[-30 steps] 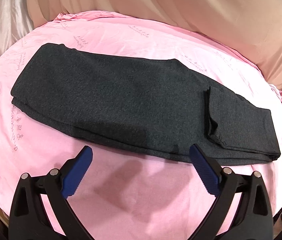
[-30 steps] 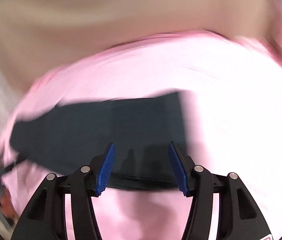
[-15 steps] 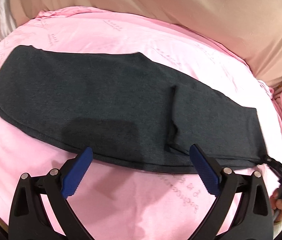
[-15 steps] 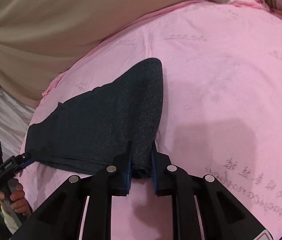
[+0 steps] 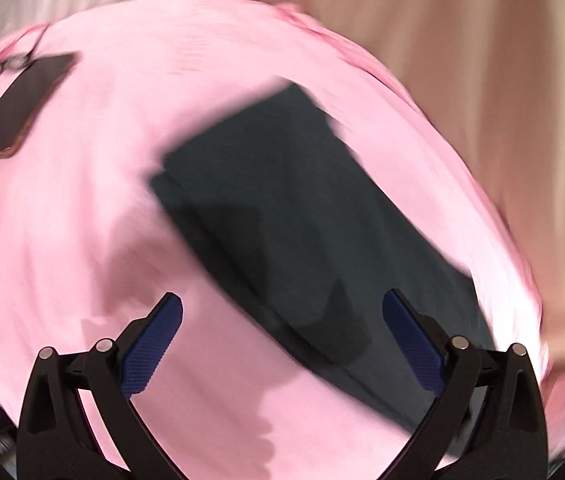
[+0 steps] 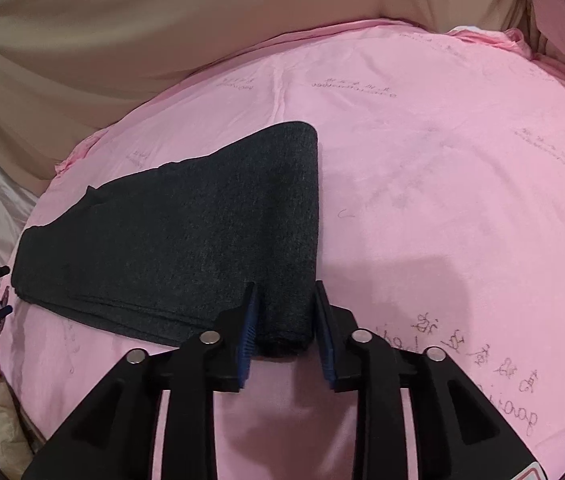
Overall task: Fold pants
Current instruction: 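Grasp the folded end with the left gripper and lift it toward the waistband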
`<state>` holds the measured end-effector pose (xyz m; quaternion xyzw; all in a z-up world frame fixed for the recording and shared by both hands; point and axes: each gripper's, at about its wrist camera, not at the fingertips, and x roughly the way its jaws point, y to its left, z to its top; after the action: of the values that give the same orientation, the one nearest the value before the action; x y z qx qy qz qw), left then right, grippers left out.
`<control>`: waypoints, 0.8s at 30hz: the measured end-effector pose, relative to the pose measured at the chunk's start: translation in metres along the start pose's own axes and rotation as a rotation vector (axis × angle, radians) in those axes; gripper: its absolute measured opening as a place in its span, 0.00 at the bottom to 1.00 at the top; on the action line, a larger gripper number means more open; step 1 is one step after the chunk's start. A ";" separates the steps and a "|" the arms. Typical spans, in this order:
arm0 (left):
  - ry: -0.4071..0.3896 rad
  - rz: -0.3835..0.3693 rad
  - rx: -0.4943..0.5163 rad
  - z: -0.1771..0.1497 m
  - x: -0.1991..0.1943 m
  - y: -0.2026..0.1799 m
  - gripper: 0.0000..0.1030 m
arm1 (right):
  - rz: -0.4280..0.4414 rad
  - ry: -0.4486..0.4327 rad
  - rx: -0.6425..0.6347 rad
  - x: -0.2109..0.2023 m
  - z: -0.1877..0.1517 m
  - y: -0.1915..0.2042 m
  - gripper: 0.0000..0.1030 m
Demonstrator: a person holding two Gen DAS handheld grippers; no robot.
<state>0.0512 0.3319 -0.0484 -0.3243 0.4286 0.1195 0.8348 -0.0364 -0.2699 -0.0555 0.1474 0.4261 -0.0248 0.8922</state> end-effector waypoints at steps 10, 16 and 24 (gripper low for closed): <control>-0.039 0.061 -0.079 0.052 0.033 0.025 0.64 | -0.080 -0.065 -0.142 -0.025 0.003 0.053 0.64; -0.096 0.179 0.039 0.044 0.006 0.002 0.18 | -0.061 -0.062 -0.183 -0.017 0.003 0.074 0.65; -0.188 0.106 0.244 0.016 -0.051 -0.085 0.16 | -0.004 -0.071 -0.175 -0.018 0.001 0.076 0.67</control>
<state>0.0714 0.2819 0.0358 -0.1846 0.3765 0.1401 0.8969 -0.0337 -0.1993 -0.0225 0.0670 0.3951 0.0055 0.9162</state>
